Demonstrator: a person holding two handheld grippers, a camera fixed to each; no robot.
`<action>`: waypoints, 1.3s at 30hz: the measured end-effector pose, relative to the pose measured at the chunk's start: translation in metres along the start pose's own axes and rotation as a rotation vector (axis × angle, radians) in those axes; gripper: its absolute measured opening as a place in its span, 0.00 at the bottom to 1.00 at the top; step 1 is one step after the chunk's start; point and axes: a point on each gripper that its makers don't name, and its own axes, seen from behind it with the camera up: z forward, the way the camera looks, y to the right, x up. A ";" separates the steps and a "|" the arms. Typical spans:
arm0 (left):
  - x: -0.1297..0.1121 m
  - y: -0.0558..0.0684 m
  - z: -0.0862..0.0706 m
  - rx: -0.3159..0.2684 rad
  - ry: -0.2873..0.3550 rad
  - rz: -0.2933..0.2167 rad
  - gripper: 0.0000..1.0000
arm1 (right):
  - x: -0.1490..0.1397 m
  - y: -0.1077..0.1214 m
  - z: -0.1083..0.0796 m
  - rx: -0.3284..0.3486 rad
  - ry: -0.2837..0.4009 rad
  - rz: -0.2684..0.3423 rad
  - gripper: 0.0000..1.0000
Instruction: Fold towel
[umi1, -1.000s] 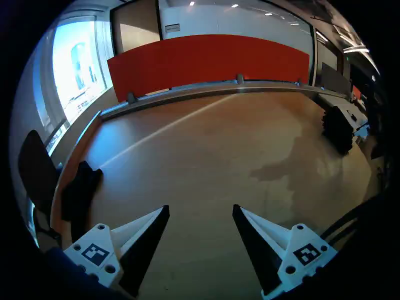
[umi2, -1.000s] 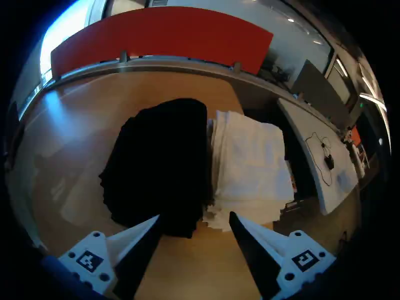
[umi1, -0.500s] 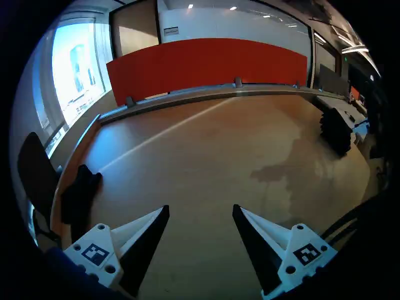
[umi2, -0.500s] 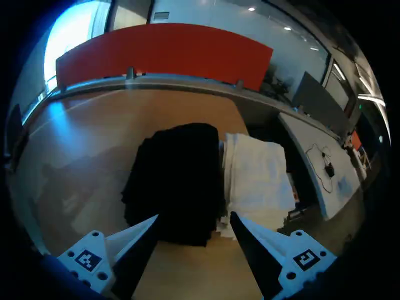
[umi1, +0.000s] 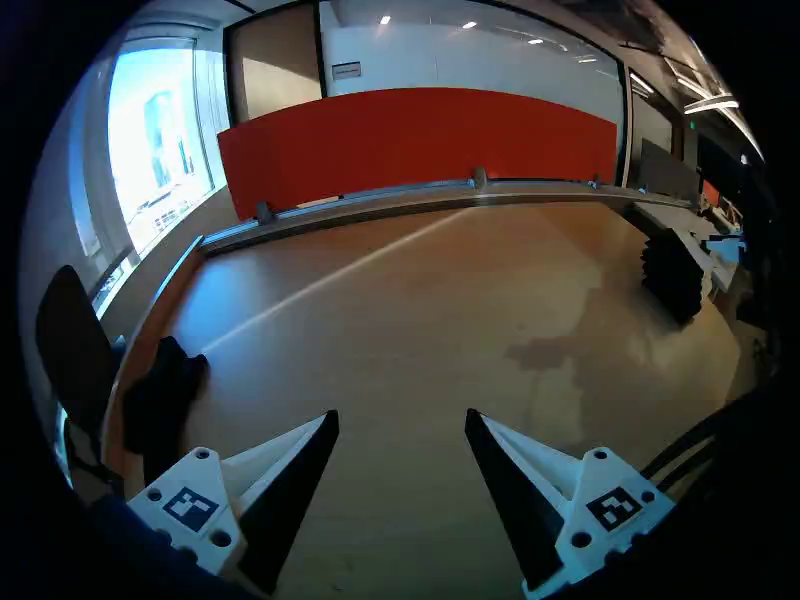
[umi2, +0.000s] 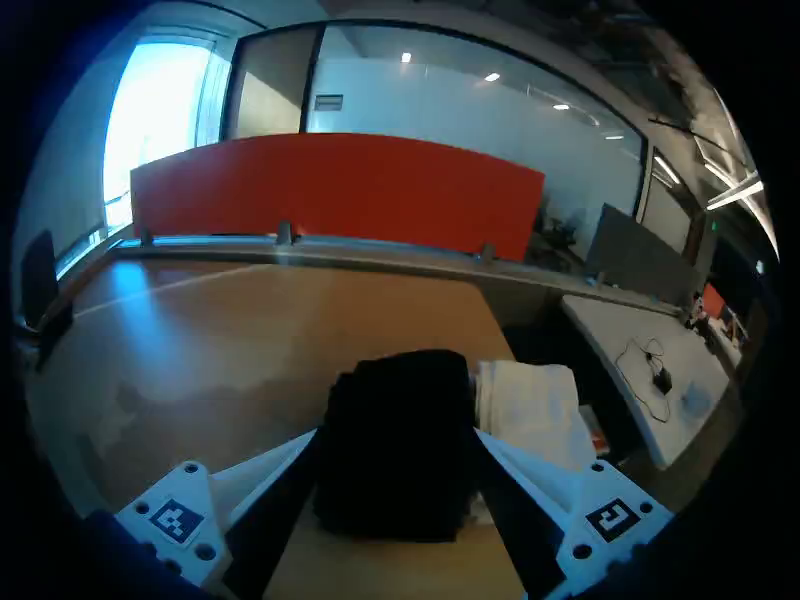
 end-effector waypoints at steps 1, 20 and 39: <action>0.001 0.000 0.000 0.000 0.002 -0.001 0.94 | 0.005 -0.002 -0.001 -0.003 0.022 0.006 1.00; 0.027 -0.014 0.001 0.023 0.075 -0.042 0.94 | 0.066 -0.019 -0.015 -0.037 0.260 0.085 1.00; 0.114 -0.057 -0.008 0.104 0.355 -0.093 0.94 | 0.110 -0.061 -0.029 0.005 0.362 0.072 1.00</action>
